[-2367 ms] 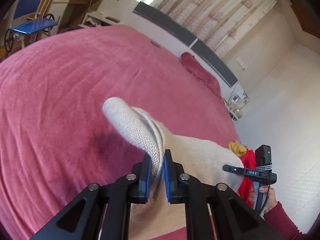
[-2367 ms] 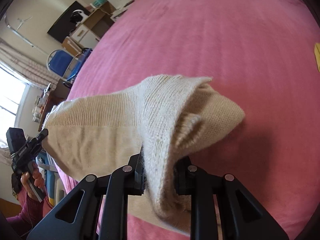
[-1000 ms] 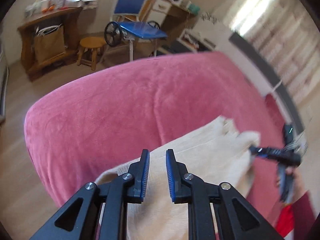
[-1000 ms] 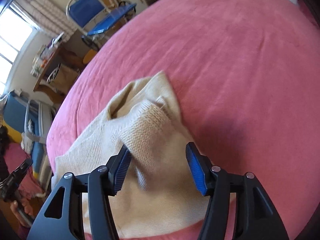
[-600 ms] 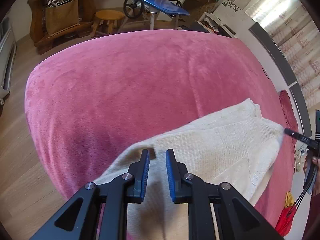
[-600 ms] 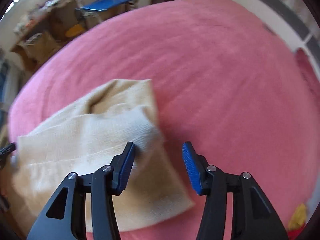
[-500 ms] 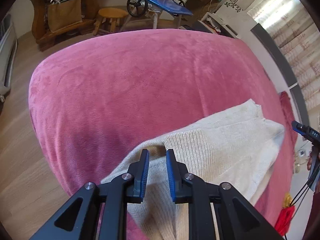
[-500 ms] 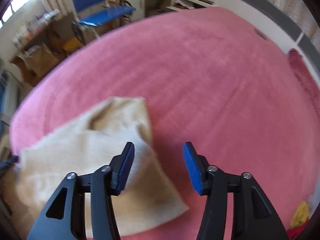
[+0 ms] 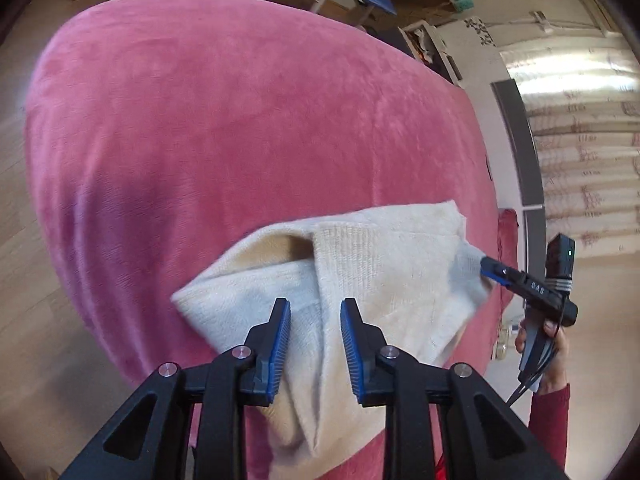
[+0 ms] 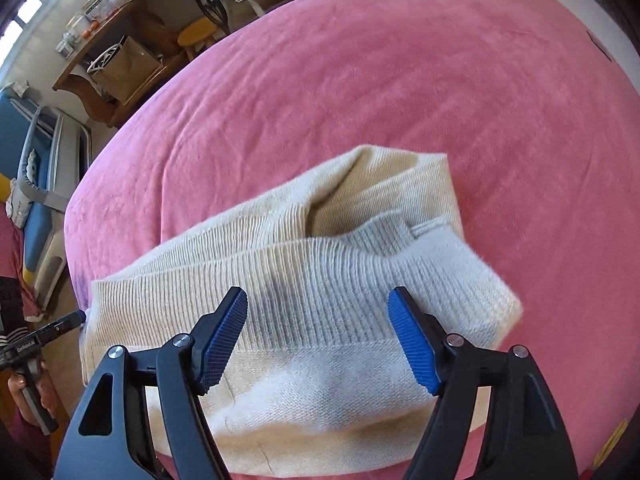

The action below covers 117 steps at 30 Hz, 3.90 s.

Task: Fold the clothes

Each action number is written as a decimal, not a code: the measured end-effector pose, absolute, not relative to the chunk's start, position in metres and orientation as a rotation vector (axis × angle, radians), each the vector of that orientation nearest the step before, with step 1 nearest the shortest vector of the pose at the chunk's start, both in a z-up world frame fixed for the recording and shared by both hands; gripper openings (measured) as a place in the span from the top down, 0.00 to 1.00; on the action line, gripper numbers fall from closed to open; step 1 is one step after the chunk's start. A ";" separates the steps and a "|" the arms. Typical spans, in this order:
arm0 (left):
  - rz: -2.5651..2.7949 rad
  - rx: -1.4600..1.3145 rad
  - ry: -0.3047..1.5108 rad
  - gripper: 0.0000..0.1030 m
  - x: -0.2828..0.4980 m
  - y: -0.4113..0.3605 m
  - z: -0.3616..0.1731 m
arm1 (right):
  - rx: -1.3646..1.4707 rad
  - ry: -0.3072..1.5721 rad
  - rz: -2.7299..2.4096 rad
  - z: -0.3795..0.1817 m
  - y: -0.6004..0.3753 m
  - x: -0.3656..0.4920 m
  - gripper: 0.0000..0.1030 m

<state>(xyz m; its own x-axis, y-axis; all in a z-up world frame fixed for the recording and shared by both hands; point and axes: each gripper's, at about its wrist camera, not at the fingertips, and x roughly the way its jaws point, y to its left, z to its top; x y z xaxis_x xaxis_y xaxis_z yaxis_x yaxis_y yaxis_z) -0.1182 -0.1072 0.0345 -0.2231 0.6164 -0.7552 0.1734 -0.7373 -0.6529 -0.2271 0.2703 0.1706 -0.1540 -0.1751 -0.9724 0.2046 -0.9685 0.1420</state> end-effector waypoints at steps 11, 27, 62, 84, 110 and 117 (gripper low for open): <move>1.828 -1.768 -1.294 0.64 -0.080 -0.145 -0.013 | 1.711 -0.109 -1.981 0.180 0.232 -0.163 0.26; 2.312 -1.418 -0.982 0.94 -0.094 -0.107 0.064 | 1.650 -0.018 -2.041 0.184 0.225 -0.089 0.26; 2.481 -1.449 -0.321 0.74 -0.186 -0.020 0.103 | 1.502 -0.527 -2.261 0.225 0.409 -0.141 0.26; 1.771 -1.529 -0.222 0.68 -0.293 0.182 0.053 | 1.713 -0.163 -2.002 0.126 0.349 -0.212 0.79; 1.838 -1.605 -0.379 0.68 -0.267 0.098 0.027 | 1.669 -0.035 -1.988 0.133 0.291 -0.244 0.50; 1.837 -1.549 -0.319 0.68 -0.262 0.109 0.033 | 1.610 0.094 -2.015 0.144 0.283 -0.240 0.92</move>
